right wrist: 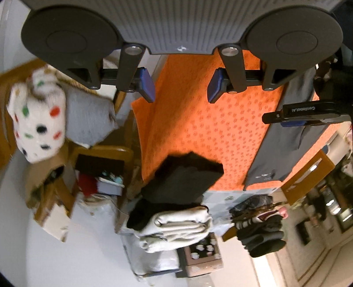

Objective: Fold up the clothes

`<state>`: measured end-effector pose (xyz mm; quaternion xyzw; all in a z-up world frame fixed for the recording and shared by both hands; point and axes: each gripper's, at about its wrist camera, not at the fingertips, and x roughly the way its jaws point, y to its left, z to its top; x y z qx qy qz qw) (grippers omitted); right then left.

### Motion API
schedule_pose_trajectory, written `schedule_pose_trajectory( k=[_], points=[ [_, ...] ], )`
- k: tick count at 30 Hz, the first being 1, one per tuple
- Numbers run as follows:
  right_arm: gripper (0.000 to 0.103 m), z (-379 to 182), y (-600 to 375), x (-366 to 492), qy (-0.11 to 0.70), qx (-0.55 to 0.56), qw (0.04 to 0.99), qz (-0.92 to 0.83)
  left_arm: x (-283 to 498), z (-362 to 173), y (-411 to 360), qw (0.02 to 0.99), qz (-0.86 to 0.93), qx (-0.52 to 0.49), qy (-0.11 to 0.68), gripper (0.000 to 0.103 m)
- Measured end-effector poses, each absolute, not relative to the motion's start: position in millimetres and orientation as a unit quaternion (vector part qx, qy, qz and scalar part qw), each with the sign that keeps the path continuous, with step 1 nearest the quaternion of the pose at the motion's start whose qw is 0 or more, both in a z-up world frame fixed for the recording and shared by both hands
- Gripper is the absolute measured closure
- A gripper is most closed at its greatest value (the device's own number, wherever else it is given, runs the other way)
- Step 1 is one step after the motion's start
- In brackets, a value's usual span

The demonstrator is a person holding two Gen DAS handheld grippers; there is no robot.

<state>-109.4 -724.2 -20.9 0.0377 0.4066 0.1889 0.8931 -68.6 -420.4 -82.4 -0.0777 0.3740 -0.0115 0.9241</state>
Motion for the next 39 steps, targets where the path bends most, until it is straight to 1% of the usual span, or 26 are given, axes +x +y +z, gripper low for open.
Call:
schedule_pose_trajectory(
  k=[6,10,14,20,28,32,39],
  points=[
    [0.044,-25,-722,-26,0.414,0.005,0.865,0.285,-62,-79,-422,0.923,0.096,-0.089,0.362,0.035],
    [0.044,-26,-698,34,0.415,-0.038,0.826,0.380,-66,-75,-416,0.905,0.201,-0.118,0.355,0.035],
    [0.044,-24,-656,83,0.408,-0.086,0.775,0.475,-84,-69,-412,0.875,0.307,-0.158,0.339,0.035],
    [0.044,-23,-573,124,0.398,-0.144,0.699,0.576,-120,-75,-406,0.814,0.431,-0.205,0.329,0.035],
    [0.044,-20,-484,163,0.384,-0.196,0.649,0.626,-135,-89,-398,0.756,0.509,-0.246,0.330,0.035],
    [0.044,-22,-449,190,0.379,-0.223,0.622,0.648,-120,-101,-404,0.726,0.539,-0.267,0.335,0.035],
    [0.045,-42,-392,252,0.386,-0.251,0.580,0.672,-84,-124,-423,0.659,0.606,-0.278,0.349,0.035]
  ],
)
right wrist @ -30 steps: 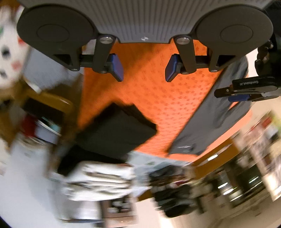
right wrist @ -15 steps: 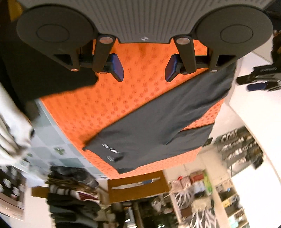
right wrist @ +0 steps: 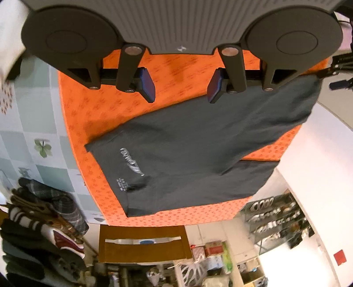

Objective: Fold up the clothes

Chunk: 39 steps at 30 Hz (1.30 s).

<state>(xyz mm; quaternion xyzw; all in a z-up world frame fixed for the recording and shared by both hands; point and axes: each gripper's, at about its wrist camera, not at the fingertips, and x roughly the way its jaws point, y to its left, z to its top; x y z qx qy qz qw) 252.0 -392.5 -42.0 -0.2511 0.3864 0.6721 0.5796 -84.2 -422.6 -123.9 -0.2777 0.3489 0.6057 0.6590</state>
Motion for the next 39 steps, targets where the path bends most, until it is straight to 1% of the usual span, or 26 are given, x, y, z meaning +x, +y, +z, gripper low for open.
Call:
schedule_pose_trajectory(
  k=[6,11,15,17,18,20,23,24,26,27,28,29,30,31,32,33,34,39],
  points=[
    [0.045,-54,-364,307,0.413,-0.217,0.594,0.655,-72,-129,-429,0.623,0.638,-0.283,0.353,0.035],
    [0.045,-75,-341,350,0.446,-0.167,0.625,0.619,-64,-132,-423,0.607,0.651,-0.285,0.355,0.035],
    [0.045,-97,-319,369,0.472,-0.146,0.631,0.598,-54,-133,-417,0.605,0.653,-0.279,0.360,0.035],
    [0.049,-110,-309,373,0.487,-0.141,0.626,0.593,-51,-134,-415,0.604,0.653,-0.273,0.367,0.035],
    [0.053,-114,-305,372,0.493,-0.139,0.621,0.593,-50,-135,-414,0.602,0.653,-0.272,0.370,0.035],
    [0.054,-124,-298,371,0.506,-0.136,0.611,0.594,-49,-138,-411,0.598,0.654,-0.272,0.374,0.035],
    [0.060,-132,-289,366,0.513,-0.136,0.604,0.594,-50,-145,-407,0.591,0.656,-0.271,0.384,0.035],
    [0.063,-134,-286,364,0.516,-0.137,0.602,0.594,-50,-147,-406,0.589,0.656,-0.269,0.387,0.036],
    [0.071,-137,-281,363,0.519,-0.137,0.601,0.592,-51,-152,-402,0.587,0.654,-0.266,0.396,0.042],
    [0.078,-138,-279,362,0.520,-0.136,0.602,0.591,-51,-155,-401,0.589,0.652,-0.265,0.399,0.047],
    [0.087,-139,-278,362,0.521,-0.135,0.603,0.589,-51,-158,-401,0.591,0.649,-0.263,0.400,0.050],
    [0.092,-138,-277,363,0.523,-0.132,0.603,0.588,-51,-160,-401,0.593,0.649,-0.257,0.400,0.054],
    [0.095,-136,-277,364,0.522,-0.128,0.604,0.589,-50,-161,-402,0.599,0.647,-0.249,0.400,0.060],
    [0.095,-134,-278,364,0.522,-0.123,0.605,0.589,-48,-161,-403,0.607,0.642,-0.243,0.401,0.072],
    [0.096,-131,-278,365,0.521,-0.119,0.605,0.590,-47,-161,-404,0.617,0.633,-0.241,0.400,0.081],
    [0.096,-127,-279,364,0.517,-0.113,0.608,0.592,-46,-161,-404,0.627,0.625,-0.241,0.399,0.095],
    [0.096,-123,-280,364,0.512,-0.107,0.611,0.594,-44,-161,-406,0.629,0.625,-0.235,0.399,0.099],
    [0.097,-97,-288,359,0.489,-0.076,0.627,0.601,-47,-149,-410,0.625,0.650,-0.204,0.381,0.100]
  ],
)
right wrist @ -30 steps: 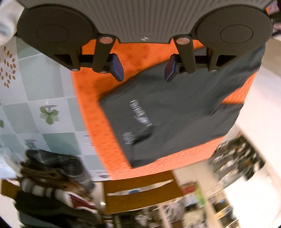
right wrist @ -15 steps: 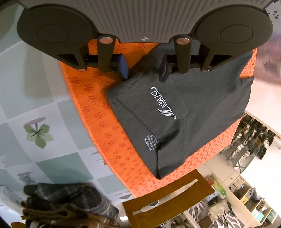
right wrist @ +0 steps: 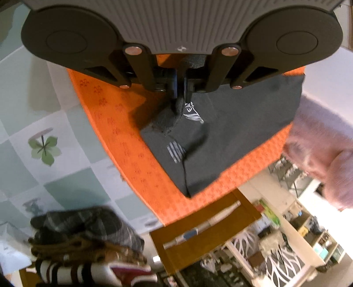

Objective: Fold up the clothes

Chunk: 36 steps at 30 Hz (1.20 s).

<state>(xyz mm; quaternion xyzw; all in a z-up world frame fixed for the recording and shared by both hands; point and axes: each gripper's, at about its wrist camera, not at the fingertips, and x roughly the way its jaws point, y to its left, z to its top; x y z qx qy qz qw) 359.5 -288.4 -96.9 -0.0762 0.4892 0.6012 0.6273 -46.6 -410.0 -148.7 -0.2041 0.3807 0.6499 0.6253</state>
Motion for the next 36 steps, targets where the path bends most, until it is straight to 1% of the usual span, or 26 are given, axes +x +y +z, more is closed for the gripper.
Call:
schedule_pose_trajectory(
  k=[7,12,20,24,30,36],
  points=[
    [0.098,-63,-316,357,0.469,-0.041,0.645,0.602,-56,-120,-417,0.627,0.675,-0.176,0.347,0.100],
    [0.098,-43,-344,353,0.461,-0.028,0.650,0.603,-66,-100,-437,0.634,0.677,-0.163,0.336,0.100],
    [0.098,-33,-405,342,0.472,-0.027,0.649,0.596,-83,-74,-470,0.639,0.676,-0.159,0.330,0.100],
    [0.098,-36,-431,332,0.485,-0.033,0.646,0.589,-91,-67,-480,0.635,0.681,-0.162,0.328,0.100],
    [0.098,-47,-439,317,0.501,-0.041,0.645,0.575,-95,-66,-463,0.626,0.695,-0.159,0.316,0.100],
    [0.097,-43,-419,312,0.510,-0.017,0.652,0.561,-101,-56,-431,0.626,0.708,-0.148,0.291,0.100]
  ],
)
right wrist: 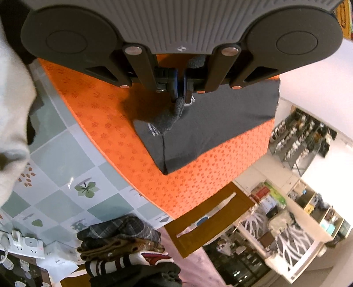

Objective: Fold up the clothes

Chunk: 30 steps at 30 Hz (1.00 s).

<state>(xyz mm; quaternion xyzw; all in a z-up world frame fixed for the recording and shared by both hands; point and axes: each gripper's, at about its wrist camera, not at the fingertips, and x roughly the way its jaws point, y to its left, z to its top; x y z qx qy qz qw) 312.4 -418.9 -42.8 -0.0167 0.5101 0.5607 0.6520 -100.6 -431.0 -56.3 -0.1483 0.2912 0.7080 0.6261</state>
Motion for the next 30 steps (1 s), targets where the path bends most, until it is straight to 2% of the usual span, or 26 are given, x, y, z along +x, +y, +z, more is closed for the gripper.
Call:
schedule_pose_trajectory(
  k=[15,30],
  points=[
    [0.097,-42,-322,321,0.517,0.010,0.670,0.533,-89,-36,-285,0.644,0.711,-0.088,0.269,0.100],
    [0.097,-95,-225,342,0.564,0.005,0.676,0.474,-59,-90,-119,0.647,0.679,-0.077,0.338,0.100]
  ],
)
